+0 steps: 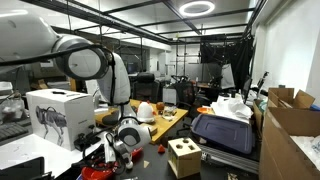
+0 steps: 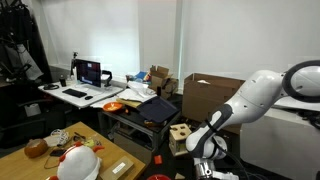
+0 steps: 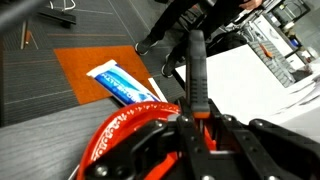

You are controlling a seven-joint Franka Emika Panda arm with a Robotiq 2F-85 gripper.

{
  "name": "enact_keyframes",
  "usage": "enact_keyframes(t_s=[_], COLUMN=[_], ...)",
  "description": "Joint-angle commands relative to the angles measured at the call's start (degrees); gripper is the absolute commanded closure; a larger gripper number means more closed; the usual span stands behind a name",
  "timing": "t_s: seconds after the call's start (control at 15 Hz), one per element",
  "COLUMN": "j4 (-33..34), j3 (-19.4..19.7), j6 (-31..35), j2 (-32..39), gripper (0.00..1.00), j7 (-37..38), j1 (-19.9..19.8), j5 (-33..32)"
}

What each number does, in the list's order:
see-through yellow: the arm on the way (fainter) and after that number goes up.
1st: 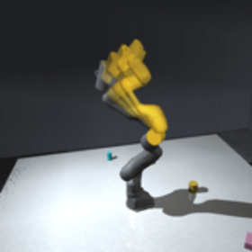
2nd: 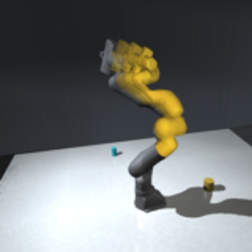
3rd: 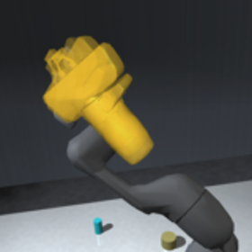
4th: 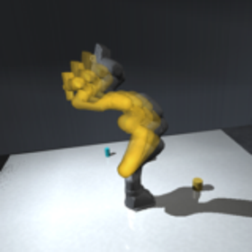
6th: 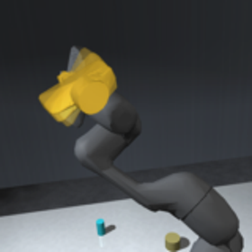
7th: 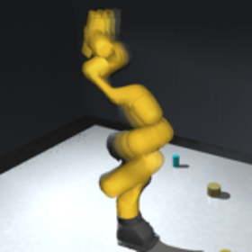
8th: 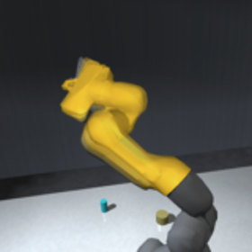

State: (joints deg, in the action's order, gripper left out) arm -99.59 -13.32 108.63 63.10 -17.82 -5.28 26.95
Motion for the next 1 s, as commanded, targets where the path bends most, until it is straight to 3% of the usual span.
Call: enact_keyframes(t_s=[0.0,0.6,0.67,0.8,0.93], j4=[0.9,2.48,2.43,2.35,2.29], j3=[0.2,0.21,0.28,0.34,0.39], j6=[1.91,3.17,3.43,3.73,3.91], j2=[0.27,1.63,1.6,1.52,1.43], gripper=[0.95,0.95,0.56,0.48,0.33], j7=[1.22,2.19,2.65,3.25,3.53], j1=[0.63,0.55,0.57,0.49,0.39], j5=[0.26,-0.01,0.21,0.3,0.34])
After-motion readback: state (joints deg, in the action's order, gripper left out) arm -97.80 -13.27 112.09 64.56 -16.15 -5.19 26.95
